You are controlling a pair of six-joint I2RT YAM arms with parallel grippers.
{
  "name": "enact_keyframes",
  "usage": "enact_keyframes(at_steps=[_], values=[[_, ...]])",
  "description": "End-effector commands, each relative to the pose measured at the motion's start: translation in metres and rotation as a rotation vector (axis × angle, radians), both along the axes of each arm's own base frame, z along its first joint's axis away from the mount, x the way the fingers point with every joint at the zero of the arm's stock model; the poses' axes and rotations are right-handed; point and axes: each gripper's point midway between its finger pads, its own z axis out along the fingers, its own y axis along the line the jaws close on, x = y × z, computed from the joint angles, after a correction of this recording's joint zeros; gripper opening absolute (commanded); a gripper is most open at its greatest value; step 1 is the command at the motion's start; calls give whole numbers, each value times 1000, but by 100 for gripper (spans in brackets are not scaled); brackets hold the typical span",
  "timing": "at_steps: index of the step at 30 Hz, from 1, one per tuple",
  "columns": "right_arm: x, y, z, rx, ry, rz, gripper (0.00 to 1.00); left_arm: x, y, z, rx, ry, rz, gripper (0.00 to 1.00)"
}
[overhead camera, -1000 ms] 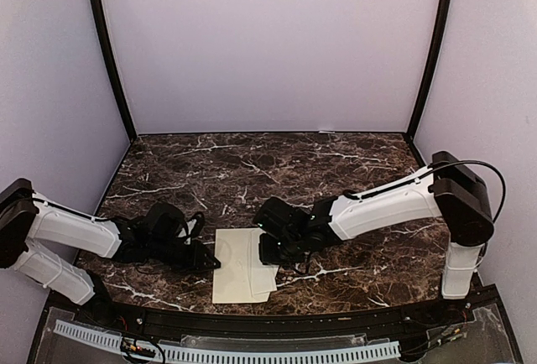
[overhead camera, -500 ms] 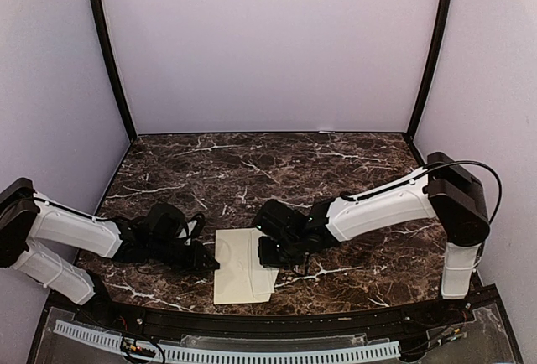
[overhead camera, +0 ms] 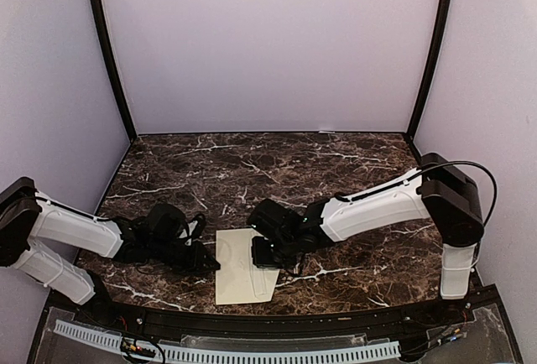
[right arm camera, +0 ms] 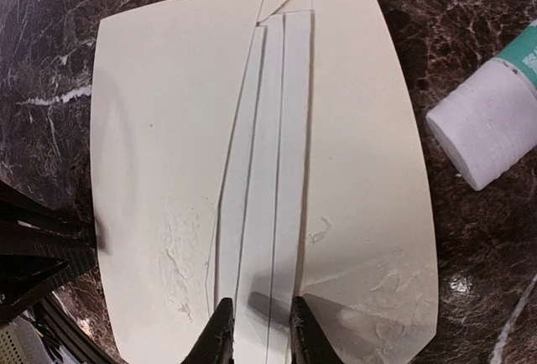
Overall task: Place the letter into the envelope and seal it
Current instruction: Place the letter in the envelope.
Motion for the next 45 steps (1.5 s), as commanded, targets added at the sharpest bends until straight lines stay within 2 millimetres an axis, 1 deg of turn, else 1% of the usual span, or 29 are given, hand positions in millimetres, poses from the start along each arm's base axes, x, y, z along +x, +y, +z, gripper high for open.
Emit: enact_keyframes(at_steps=[1, 11, 12, 14, 20, 25, 26, 29, 33, 38, 45], values=[[-5, 19, 5, 47, -2, 40, 21, 1, -4, 1, -12, 2, -9, 16], [-8, 29, 6, 70, 6, 56, 20, 1, -6, 3, -26, 4, -11, 15], [-12, 31, 7, 79, 24, 68, 20, 1, -7, 3, -29, 6, -10, 15], [-13, 33, 7, 83, 28, 72, 20, 2, -8, 4, -36, 6, -10, 14], [-13, 37, 8, 90, 28, 78, 20, 2, -9, 6, -48, 5, -12, 14], [-12, 30, 12, 62, 16, 67, 19, 1, -6, 6, -38, 3, -4, 14], [-8, 26, 13, 50, -3, 53, 20, 2, -5, 7, -35, -3, 2, 14], [-6, 17, 20, 33, -21, 37, 20, 3, -2, 9, -31, -16, 12, 14], [-7, 10, 23, 29, -20, 20, 22, 2, 0, 11, -31, -23, 17, 15], [-15, 8, 19, 45, 7, 18, 22, -1, 2, 9, -31, -15, 16, 15], [-22, 9, 6, 32, 37, 21, 22, -3, 1, 6, -39, -3, 13, 15]])
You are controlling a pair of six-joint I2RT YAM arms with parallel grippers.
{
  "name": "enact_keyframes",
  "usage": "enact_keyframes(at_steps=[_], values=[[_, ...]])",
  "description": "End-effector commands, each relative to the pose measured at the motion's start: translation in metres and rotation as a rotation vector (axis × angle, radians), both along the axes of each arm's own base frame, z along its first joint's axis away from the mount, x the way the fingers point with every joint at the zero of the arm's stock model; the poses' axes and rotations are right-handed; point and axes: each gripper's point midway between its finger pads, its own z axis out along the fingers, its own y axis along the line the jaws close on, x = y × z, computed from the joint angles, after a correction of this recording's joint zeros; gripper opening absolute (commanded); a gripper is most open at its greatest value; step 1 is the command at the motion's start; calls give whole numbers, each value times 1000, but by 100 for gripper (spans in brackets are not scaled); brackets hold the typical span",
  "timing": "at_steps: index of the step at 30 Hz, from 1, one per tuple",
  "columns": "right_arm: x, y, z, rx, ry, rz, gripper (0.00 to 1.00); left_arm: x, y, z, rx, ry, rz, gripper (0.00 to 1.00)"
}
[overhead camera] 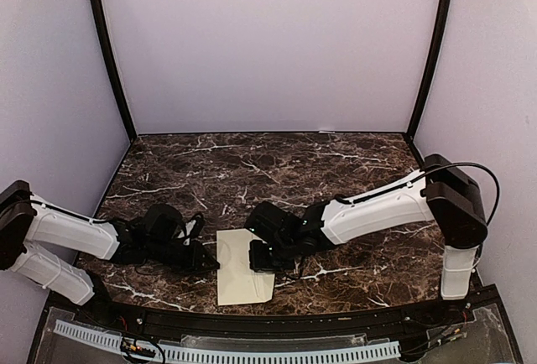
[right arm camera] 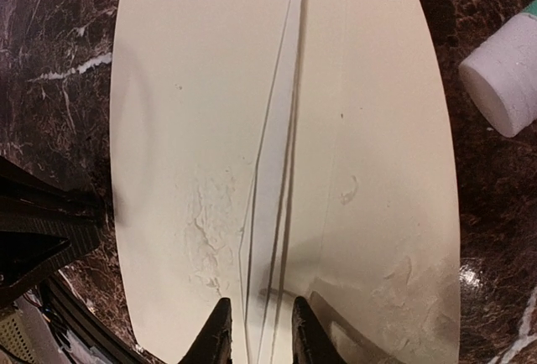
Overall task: Place the letter into the envelope and seal it
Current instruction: Place the letter in the envelope.
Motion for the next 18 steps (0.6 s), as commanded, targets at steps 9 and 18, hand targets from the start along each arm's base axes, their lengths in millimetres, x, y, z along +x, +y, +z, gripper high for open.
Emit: enact_keyframes(at_steps=[9, 18], values=[[-9, 4, -9, -2, 24, 5, 22, -4, 0, -5, -13, 22, -1, 16], [-9, 9, -14, -1, 30, 10, 21, -6, 0, -10, -18, 36, -1, 16]])
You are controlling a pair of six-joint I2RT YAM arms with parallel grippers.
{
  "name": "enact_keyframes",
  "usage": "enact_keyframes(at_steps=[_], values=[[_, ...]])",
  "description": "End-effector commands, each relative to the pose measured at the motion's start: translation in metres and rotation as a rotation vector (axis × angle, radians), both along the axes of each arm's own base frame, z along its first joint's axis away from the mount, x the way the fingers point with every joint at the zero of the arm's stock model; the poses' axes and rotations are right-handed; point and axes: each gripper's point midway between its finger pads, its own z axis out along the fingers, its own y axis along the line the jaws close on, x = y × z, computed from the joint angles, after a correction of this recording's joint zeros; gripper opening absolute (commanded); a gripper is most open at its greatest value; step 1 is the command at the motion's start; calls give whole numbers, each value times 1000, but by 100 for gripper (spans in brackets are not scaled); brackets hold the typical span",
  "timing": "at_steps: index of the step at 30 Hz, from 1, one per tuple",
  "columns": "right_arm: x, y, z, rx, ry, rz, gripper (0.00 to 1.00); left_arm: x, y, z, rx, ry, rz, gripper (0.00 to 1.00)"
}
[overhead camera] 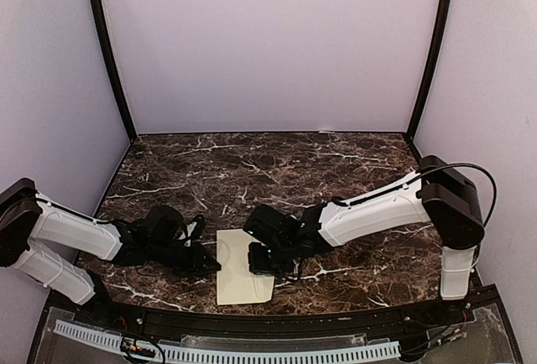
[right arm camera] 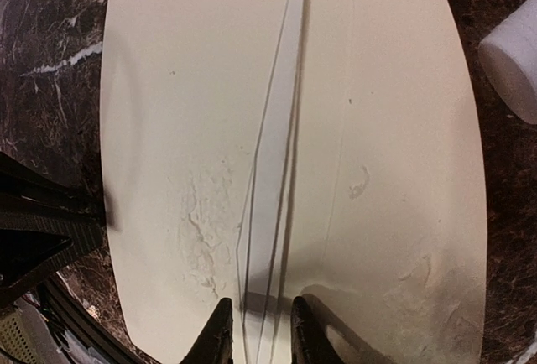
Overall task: Place the letter into the envelope and seal it
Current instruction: Place the letter in the envelope.
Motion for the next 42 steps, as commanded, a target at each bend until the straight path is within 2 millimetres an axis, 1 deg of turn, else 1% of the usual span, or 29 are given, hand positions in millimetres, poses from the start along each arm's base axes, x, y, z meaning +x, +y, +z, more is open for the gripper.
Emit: enact_keyframes(at_steps=[1, 12, 23, 34, 37, 38, 39, 40, 41, 42], values=[[-4, 8, -6, 7, 9, 9, 22, -5, 1, -4, -11, 14, -6, 16], [-6, 20, -8, 30, 26, 37, 21, -9, 1, -8, -22, 36, -8, 15], [-6, 34, 1, 86, 31, 52, 20, -8, -2, -7, -37, 39, -12, 15], [-8, 39, 7, 129, 37, 53, 20, -6, -3, -5, -42, 31, -6, 15], [-3, 31, 10, 97, 11, 34, 20, -4, 2, -3, -17, 15, 9, 15], [-1, 26, 13, 80, -4, 30, 20, -2, 3, -2, -9, 1, 13, 16], [-1, 22, 17, 67, -14, 30, 20, 2, 7, 4, 1, -26, 31, 20], [4, 16, 22, 44, -44, 18, 20, 5, 7, 9, 3, -50, 34, 23], [7, 10, 27, 26, -66, 10, 20, 7, 12, 15, 15, -76, 52, 32], [10, 4, 36, 18, -88, -2, 21, 14, 13, 22, 24, -113, 62, 41]])
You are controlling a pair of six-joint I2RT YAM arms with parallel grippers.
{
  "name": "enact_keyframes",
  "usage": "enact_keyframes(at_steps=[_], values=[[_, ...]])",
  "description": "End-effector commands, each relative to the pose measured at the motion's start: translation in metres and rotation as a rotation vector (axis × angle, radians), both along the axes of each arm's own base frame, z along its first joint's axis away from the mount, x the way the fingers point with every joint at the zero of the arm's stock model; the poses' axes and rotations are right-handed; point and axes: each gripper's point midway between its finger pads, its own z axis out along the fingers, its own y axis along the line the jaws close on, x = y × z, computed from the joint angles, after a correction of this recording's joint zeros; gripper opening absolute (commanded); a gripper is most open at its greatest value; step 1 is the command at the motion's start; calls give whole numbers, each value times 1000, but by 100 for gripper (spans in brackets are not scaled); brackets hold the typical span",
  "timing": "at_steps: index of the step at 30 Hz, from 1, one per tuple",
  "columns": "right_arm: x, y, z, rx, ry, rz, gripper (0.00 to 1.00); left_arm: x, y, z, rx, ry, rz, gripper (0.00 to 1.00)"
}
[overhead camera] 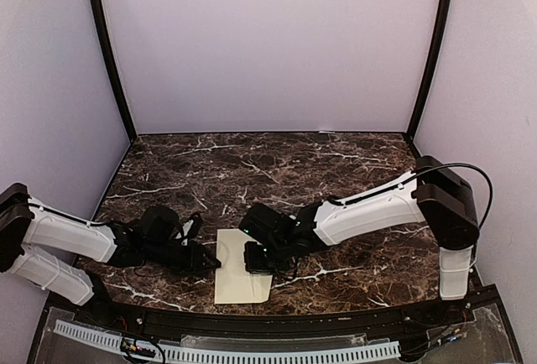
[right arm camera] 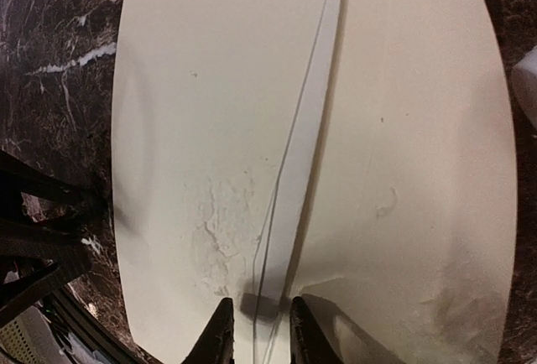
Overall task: Place the letter into the envelope and seal it
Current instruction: Place the letter in the envelope.
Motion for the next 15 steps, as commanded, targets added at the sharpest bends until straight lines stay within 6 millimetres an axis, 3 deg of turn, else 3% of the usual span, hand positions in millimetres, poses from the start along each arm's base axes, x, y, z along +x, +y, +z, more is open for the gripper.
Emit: enact_keyframes(at_steps=[1, 6, 10, 15], values=[[9, -12, 43, 7, -110, -22, 22, 13, 12, 28, 48, -113, 41, 45], [12, -35, 81, 32, -180, -44, 31, 23, 28, 59, 121, -205, 60, 65], [21, -64, 109, -7, -257, -76, 42, 30, 35, 96, 126, -256, 54, 72], [39, -103, 122, -74, -311, -121, 55, 45, 45, 146, 127, -360, 36, 80]])
